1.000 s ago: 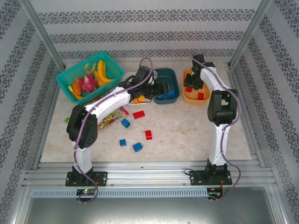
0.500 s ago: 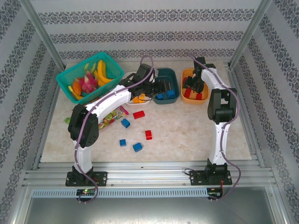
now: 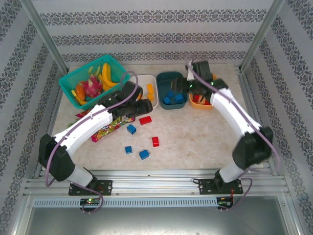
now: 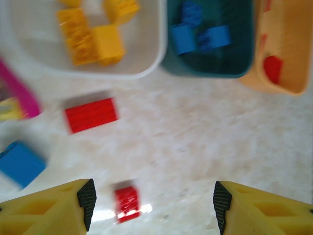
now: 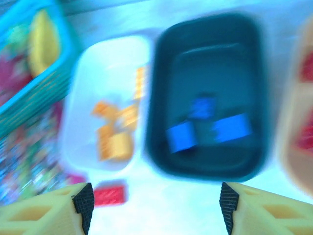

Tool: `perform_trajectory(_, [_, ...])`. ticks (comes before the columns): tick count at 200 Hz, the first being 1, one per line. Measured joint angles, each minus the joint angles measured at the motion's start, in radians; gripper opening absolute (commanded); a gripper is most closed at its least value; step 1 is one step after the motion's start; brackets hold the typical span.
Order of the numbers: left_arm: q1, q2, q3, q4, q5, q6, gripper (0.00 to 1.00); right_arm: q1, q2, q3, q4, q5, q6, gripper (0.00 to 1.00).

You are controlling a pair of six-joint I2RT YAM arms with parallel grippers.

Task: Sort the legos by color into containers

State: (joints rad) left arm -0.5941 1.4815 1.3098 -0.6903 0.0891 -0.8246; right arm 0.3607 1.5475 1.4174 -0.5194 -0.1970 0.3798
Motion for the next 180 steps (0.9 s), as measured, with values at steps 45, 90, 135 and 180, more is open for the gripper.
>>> perform_trajectory(45, [0.033,-0.022,-0.196,-0.041,-0.06,-0.135,0.73,0.216,-0.251,-0.479,0.23,-0.171,0.016,0.81])
perform_trajectory(90, [0.066,0.121,-0.183,-0.025,-0.091,-0.303,0.73,0.371,-0.359,-0.748,0.36,-0.238,0.026,0.82])
perform_trajectory(135, [0.097,0.253,-0.179,0.019,-0.088,-0.41,0.7,0.376,-0.367,-0.766,0.409,-0.24,0.028,0.82])
perform_trajectory(180, [0.105,0.312,-0.172,0.053,-0.074,-0.444,0.55,0.376,-0.367,-0.765,0.43,-0.243,0.028,0.81])
